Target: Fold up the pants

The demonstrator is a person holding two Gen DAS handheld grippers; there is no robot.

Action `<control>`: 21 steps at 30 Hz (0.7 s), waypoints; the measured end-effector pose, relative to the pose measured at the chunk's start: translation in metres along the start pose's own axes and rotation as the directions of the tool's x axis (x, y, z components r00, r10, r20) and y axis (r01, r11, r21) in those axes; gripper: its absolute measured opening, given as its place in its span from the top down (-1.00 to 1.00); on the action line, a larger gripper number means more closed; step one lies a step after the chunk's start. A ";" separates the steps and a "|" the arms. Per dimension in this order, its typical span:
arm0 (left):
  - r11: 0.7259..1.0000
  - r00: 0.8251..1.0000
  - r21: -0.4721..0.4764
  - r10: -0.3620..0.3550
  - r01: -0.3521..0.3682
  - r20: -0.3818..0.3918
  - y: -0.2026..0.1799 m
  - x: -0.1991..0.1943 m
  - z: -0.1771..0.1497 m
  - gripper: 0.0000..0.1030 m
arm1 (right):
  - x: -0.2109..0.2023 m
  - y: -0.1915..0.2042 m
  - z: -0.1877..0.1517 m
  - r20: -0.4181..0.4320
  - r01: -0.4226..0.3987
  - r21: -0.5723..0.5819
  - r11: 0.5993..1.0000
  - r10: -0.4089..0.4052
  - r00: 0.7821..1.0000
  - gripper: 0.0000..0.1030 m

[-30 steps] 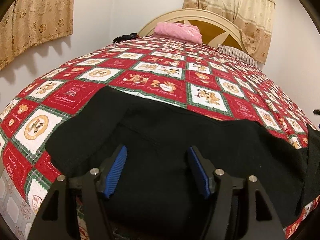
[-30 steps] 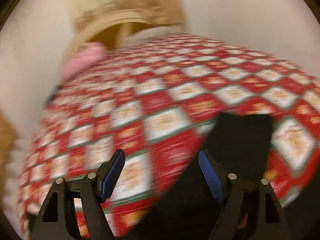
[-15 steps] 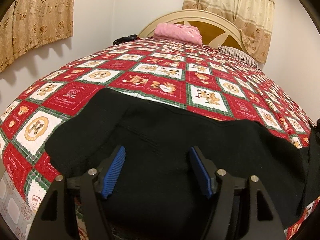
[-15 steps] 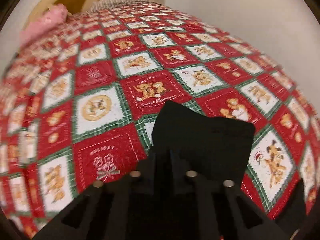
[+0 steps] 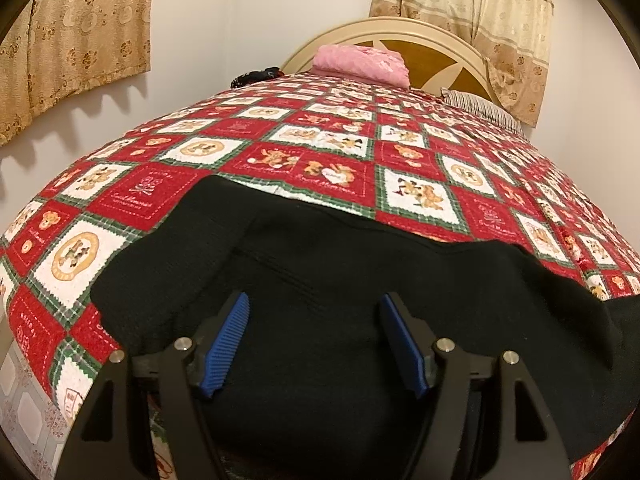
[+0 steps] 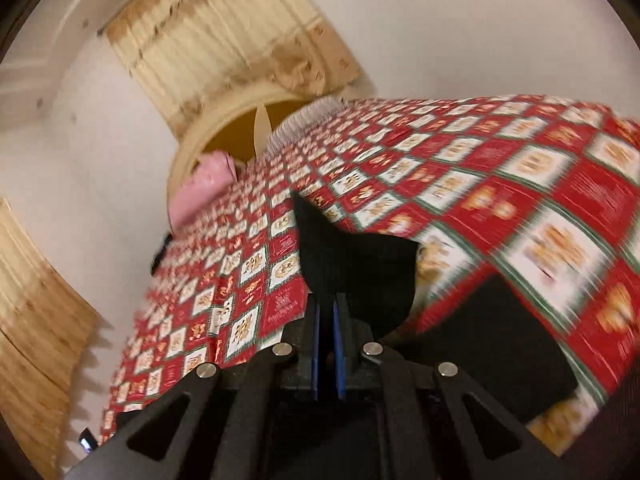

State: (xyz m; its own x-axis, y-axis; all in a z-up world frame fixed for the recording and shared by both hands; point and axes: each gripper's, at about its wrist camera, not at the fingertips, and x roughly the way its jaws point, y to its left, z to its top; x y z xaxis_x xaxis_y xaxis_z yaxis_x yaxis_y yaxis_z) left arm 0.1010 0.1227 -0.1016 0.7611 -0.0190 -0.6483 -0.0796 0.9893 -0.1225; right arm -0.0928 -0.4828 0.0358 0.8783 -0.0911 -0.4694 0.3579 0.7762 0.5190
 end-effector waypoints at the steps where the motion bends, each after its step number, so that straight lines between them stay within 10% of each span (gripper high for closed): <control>1: 1.000 1.000 0.000 -0.001 0.001 0.001 -0.001 0.000 0.000 -0.40 | -0.010 -0.012 -0.012 0.014 -0.001 0.013 1.000 0.001 1.000 0.89; 14: 0.999 0.999 0.023 0.026 -0.025 -0.047 -0.005 -0.006 0.007 -0.42 | -0.032 -0.086 -0.068 -0.054 0.059 0.049 0.997 -0.056 0.997 0.75; 17: 1.000 0.999 0.012 -0.018 0.019 -0.041 -0.013 -0.020 0.009 -0.42 | -0.056 -0.079 -0.050 0.025 0.222 -0.036 0.974 -0.221 0.975 0.28; 19: 0.998 0.998 0.033 -0.056 0.057 -0.022 -0.026 -0.031 0.012 -0.42 | -0.073 -0.071 -0.034 0.150 0.283 -0.079 0.956 -0.269 0.951 -0.58; 21: 0.992 0.995 0.075 -0.098 0.097 0.009 -0.047 -0.045 0.014 -0.42 | -0.073 -0.065 -0.016 0.221 0.284 -0.104 0.953 -0.256 0.941 -0.67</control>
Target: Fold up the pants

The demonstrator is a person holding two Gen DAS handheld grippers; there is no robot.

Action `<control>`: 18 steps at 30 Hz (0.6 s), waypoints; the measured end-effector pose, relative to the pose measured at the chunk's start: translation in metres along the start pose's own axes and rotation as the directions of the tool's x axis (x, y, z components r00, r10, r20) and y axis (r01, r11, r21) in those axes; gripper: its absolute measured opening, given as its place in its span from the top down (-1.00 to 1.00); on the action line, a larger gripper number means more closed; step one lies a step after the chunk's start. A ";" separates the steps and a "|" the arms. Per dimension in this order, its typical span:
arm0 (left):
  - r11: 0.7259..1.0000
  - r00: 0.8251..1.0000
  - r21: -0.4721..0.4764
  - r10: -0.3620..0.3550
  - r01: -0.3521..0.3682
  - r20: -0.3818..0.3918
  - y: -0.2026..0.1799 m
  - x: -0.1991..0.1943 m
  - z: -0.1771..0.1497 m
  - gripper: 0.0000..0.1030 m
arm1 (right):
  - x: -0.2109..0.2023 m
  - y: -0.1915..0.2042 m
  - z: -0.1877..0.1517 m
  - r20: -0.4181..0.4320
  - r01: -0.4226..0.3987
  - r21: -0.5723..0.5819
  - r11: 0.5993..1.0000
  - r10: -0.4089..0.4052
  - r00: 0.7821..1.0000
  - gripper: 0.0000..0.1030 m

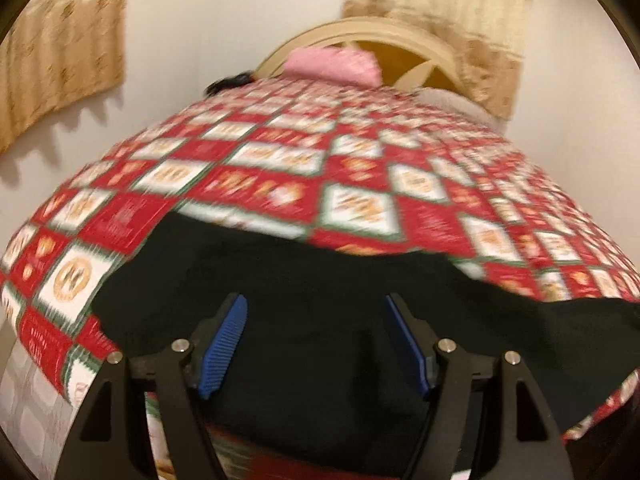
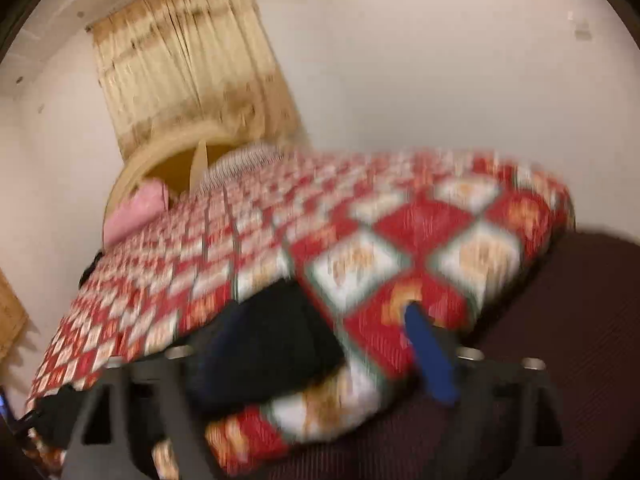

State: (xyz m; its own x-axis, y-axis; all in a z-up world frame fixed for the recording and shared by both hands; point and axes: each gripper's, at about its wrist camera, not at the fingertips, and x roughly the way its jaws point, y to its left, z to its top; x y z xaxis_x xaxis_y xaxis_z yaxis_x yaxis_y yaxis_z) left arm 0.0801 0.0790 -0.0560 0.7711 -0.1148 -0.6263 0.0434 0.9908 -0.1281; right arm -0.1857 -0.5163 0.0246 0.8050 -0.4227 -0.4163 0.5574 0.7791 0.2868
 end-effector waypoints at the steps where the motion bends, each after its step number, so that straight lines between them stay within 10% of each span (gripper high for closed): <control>1: 0.999 1.000 0.023 -0.025 0.025 0.014 -0.011 -0.005 0.001 -0.42 | 0.013 0.004 0.008 -0.029 -0.027 -0.021 0.999 0.027 0.999 -0.67; 6: 0.979 0.982 0.081 -0.187 0.187 -0.016 -0.065 -0.012 -0.001 -0.42 | 0.095 0.016 0.014 -0.203 -0.018 -0.147 0.989 -0.012 0.979 -0.65; 13: 0.954 0.961 0.148 -0.242 0.261 -0.132 -0.122 0.014 -0.025 -0.42 | 0.131 0.041 -0.006 -0.295 -0.057 -0.308 0.950 -0.039 0.955 0.55; 18: 0.968 0.969 0.123 -0.200 0.218 -0.143 -0.134 0.022 -0.042 -0.42 | 0.115 0.056 0.010 -0.210 -0.046 -0.328 0.943 -0.025 0.977 0.75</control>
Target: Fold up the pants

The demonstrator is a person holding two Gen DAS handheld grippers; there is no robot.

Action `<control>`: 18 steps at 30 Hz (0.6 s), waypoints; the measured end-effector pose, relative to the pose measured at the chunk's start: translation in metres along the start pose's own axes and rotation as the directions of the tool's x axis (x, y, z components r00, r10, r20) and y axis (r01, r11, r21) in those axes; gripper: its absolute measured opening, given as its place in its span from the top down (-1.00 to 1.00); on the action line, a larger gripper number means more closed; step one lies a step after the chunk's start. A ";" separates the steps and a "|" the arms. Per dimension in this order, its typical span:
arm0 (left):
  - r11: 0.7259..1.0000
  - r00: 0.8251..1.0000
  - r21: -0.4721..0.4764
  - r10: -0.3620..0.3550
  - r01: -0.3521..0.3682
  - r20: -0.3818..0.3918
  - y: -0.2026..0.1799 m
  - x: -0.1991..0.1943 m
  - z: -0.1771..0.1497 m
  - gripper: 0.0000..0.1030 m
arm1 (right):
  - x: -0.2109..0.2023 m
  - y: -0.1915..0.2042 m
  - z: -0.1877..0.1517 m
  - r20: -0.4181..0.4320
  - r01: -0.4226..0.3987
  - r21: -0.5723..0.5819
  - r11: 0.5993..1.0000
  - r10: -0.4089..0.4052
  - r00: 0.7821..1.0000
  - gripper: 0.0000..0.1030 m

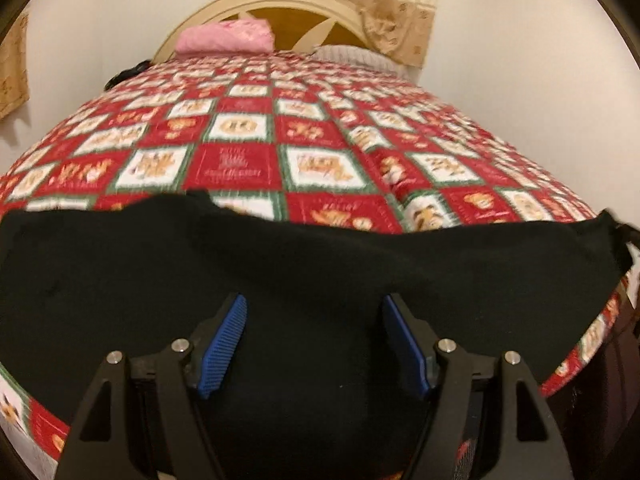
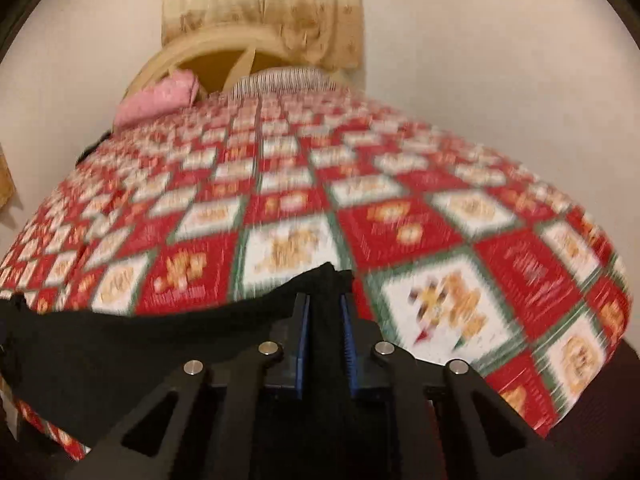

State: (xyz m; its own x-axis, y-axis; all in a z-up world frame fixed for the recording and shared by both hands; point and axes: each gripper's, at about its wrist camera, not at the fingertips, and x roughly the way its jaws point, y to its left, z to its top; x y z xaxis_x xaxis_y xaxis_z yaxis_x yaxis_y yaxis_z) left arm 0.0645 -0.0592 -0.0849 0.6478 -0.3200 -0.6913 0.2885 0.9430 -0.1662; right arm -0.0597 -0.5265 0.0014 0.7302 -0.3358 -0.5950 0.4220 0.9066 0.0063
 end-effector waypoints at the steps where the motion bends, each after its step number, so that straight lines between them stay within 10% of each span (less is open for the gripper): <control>1: 1.000 1.000 0.015 0.019 -0.019 0.023 -0.003 -0.001 -0.004 -0.42 | -0.010 0.000 0.002 0.040 -0.002 0.013 1.000 0.002 0.999 0.84; 4: 0.992 0.996 0.095 0.082 -0.084 0.029 -0.015 0.000 -0.009 -0.49 | -0.018 0.000 0.005 0.122 0.065 -0.009 0.998 -0.063 0.991 0.94; 9: 0.988 0.994 0.106 0.106 -0.110 0.040 -0.016 0.000 -0.011 -0.63 | 0.027 -0.025 -0.007 -0.020 0.103 0.004 0.995 -0.103 0.995 0.95; 14: 0.988 0.993 0.107 0.106 -0.111 0.044 -0.015 0.000 -0.011 -0.75 | -0.032 -0.065 -0.018 0.169 0.069 0.246 0.967 -0.113 0.979 0.95; 18: 0.986 0.991 0.100 0.127 -0.131 0.050 -0.018 0.003 -0.012 -0.84 | -0.071 -0.038 -0.031 0.236 0.010 0.185 0.983 -0.054 0.970 0.95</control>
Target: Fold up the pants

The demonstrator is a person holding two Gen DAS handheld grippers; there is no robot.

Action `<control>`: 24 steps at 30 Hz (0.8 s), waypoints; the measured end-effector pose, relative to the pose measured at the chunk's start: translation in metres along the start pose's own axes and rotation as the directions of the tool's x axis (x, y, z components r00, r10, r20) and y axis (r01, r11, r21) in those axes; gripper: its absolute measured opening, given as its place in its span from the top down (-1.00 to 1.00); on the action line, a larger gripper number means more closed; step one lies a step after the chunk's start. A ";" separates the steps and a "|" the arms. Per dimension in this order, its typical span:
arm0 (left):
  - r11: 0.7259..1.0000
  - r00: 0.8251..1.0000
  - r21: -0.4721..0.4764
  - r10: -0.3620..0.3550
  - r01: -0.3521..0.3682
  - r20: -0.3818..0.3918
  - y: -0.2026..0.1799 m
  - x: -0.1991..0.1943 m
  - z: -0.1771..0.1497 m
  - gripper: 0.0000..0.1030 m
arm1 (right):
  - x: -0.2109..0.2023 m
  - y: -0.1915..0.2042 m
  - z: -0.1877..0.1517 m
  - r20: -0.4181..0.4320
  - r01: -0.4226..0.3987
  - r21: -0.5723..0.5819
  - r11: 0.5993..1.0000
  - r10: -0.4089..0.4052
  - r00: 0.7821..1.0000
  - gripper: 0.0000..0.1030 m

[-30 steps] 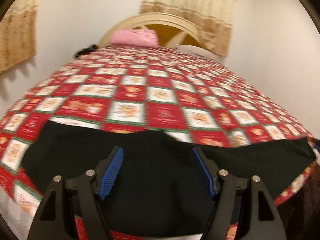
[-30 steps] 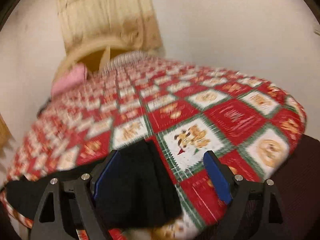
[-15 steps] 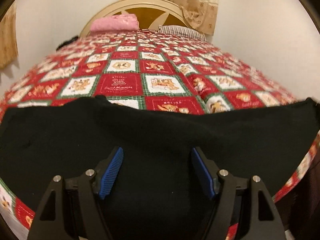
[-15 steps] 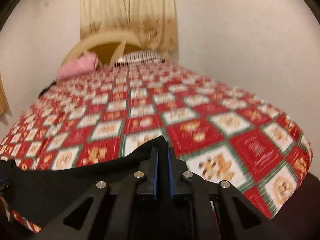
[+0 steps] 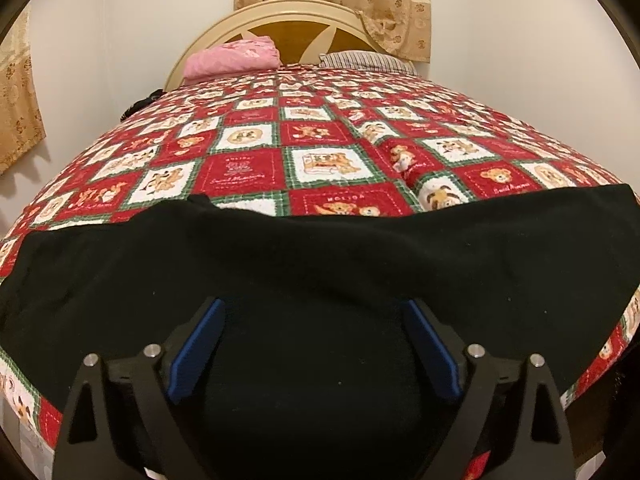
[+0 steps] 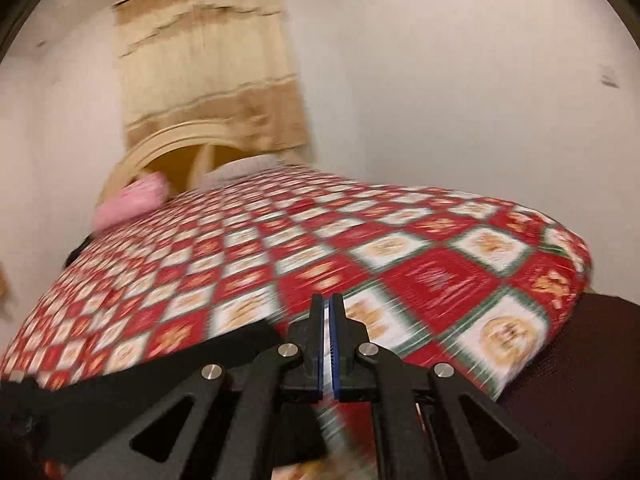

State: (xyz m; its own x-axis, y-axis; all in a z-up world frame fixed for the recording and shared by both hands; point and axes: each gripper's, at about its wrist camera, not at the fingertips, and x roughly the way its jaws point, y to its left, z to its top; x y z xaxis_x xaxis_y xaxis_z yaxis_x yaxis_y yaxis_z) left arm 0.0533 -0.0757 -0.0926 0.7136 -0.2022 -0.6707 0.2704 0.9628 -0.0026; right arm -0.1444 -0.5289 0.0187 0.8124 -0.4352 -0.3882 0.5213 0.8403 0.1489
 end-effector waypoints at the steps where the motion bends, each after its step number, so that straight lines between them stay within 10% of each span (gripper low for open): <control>1: 1.000 1.000 -0.002 0.003 -0.003 -0.004 0.000 0.001 0.001 -0.85 | -0.003 0.012 -0.006 -0.018 -0.029 -0.036 0.999 0.028 0.999 0.95; 7: 1.000 1.000 0.002 0.009 -0.009 -0.025 -0.001 0.001 0.000 -0.93 | 0.025 0.035 -0.054 -0.212 -0.090 -0.006 0.996 0.086 0.973 0.95; 15: 0.993 0.995 -0.055 -0.103 0.102 -0.013 0.010 -0.022 0.007 -0.95 | -0.002 0.007 -0.038 -0.142 -0.127 0.196 0.972 0.156 0.977 0.93; 17: 0.992 0.994 -0.073 -0.103 0.105 0.031 0.015 -0.034 0.012 -0.95 | -0.018 -0.004 -0.036 -0.071 -0.109 0.234 0.966 0.129 0.989 0.52; 19: 0.994 0.995 -0.074 -0.071 0.076 0.070 0.019 -0.043 0.018 -0.95 | -0.024 -0.012 -0.039 -0.036 -0.078 0.261 0.962 0.091 0.995 -0.59; 24: 0.998 0.995 -0.065 0.001 0.005 0.104 0.031 -0.052 0.024 -0.95 | -0.009 -0.019 -0.048 -0.081 -0.029 0.324 0.945 0.059 0.995 -0.60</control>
State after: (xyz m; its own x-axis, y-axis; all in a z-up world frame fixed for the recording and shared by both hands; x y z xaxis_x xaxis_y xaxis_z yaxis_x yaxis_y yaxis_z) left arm 0.0403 -0.0402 -0.0402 0.7771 -0.2184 -0.5903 0.2318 0.9713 -0.0541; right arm -0.1743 -0.5248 -0.0244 0.8177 -0.3573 -0.4512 0.5537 0.7025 0.4471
